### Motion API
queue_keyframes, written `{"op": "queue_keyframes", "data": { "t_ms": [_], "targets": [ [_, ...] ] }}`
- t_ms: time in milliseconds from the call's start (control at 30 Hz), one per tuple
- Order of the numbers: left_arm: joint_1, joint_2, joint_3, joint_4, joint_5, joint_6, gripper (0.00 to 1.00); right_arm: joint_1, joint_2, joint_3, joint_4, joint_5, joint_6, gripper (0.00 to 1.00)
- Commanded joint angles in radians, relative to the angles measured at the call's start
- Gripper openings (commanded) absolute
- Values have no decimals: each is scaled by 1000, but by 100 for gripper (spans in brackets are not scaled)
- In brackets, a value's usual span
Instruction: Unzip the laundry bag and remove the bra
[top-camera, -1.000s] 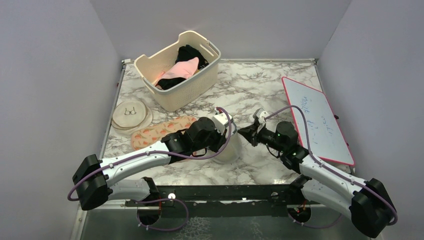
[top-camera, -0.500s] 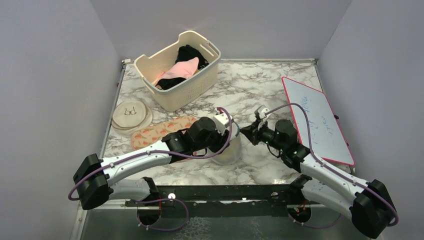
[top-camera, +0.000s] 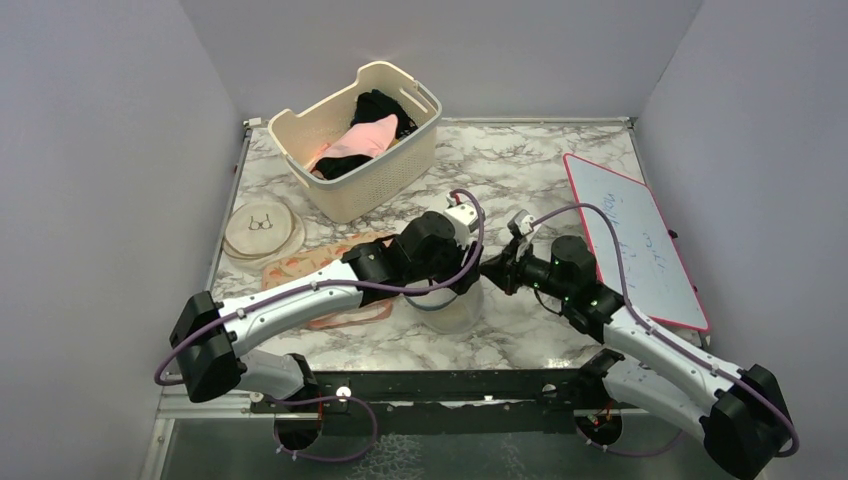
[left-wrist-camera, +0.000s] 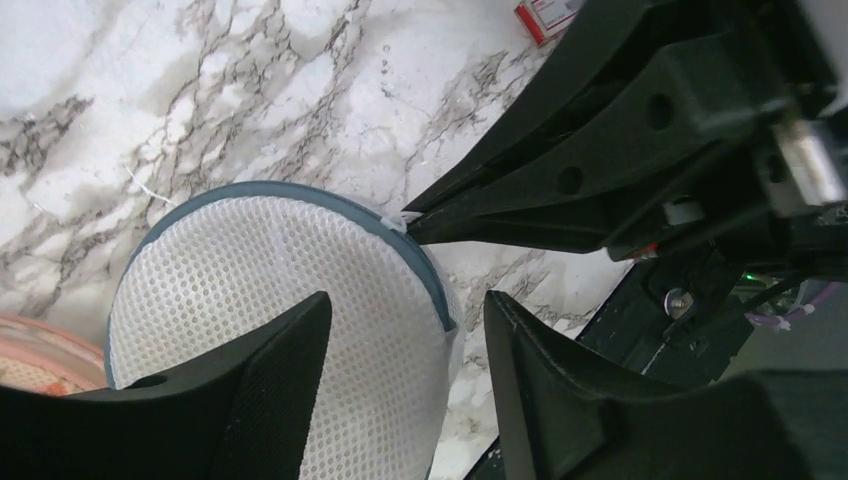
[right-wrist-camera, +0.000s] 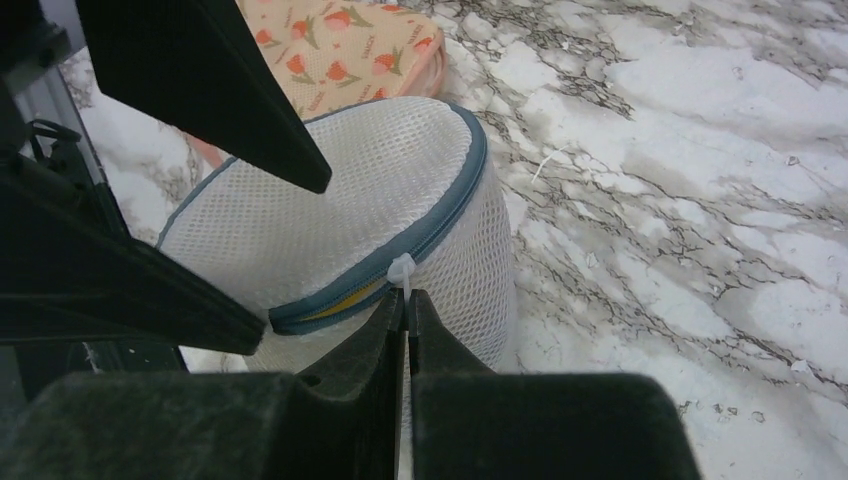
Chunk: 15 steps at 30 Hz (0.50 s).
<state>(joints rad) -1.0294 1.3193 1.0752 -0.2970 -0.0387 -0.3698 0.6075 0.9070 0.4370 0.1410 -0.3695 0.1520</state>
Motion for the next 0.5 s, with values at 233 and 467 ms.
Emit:
{"op": "queue_keyframes", "data": {
  "t_ms": [233,467],
  "targets": [
    [-3,81,24,-53,-41,-67,35,-1,-57,18,-40,-54,-5,1],
    [-3,122,66,-112,-71,-31,9,-2,-51,26,-46,-64,3,1]
  ]
}}
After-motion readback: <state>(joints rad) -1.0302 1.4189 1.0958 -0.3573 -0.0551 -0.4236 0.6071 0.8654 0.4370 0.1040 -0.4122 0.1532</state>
